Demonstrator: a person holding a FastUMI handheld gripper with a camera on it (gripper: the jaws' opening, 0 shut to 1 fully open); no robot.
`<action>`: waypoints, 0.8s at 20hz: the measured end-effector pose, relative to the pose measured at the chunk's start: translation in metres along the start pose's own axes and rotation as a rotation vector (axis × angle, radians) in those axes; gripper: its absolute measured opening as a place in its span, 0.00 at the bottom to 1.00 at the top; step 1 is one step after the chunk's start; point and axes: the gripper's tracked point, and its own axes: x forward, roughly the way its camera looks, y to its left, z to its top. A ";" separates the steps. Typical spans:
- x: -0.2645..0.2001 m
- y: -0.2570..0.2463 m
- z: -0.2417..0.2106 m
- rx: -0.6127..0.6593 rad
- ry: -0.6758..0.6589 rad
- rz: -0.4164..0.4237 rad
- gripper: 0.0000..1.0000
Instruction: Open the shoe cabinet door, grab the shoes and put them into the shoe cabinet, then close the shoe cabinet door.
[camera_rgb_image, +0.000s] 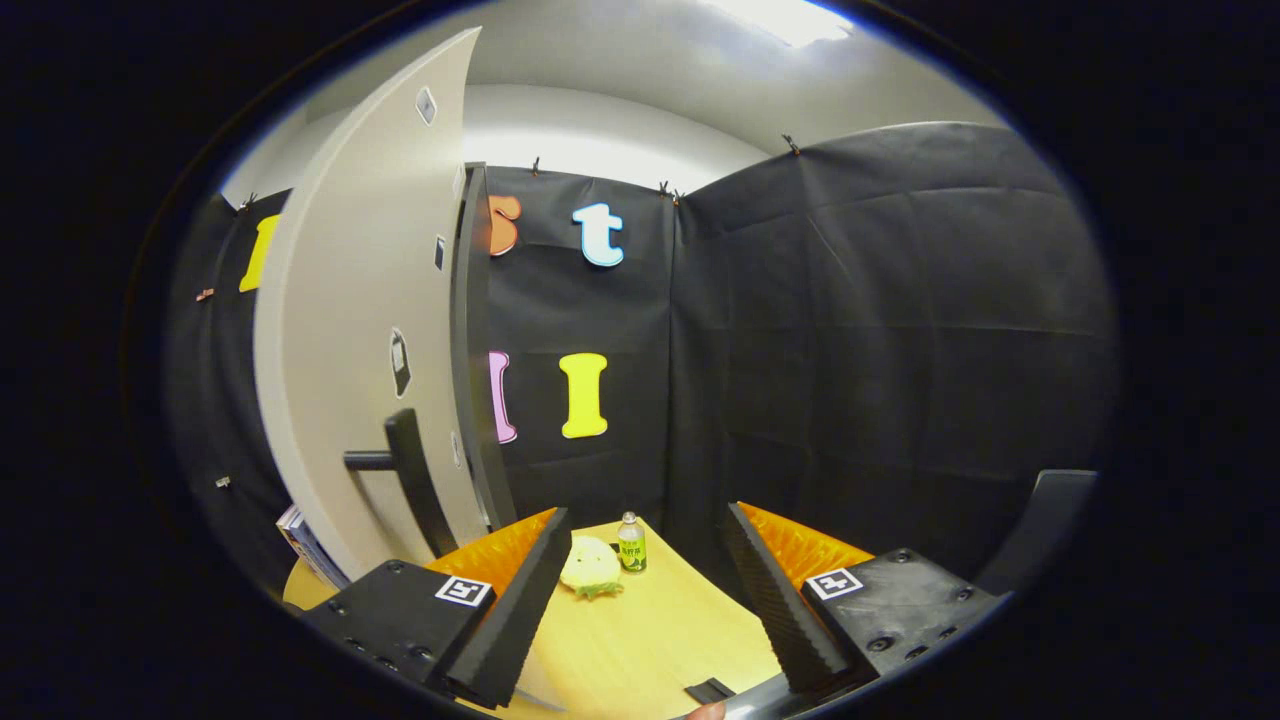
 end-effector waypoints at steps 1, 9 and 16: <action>0.004 0.005 -0.006 0.020 0.015 0.016 0.98; 0.003 0.040 -0.015 0.024 0.049 0.113 0.98; -0.028 0.127 -0.023 0.023 0.045 0.219 0.97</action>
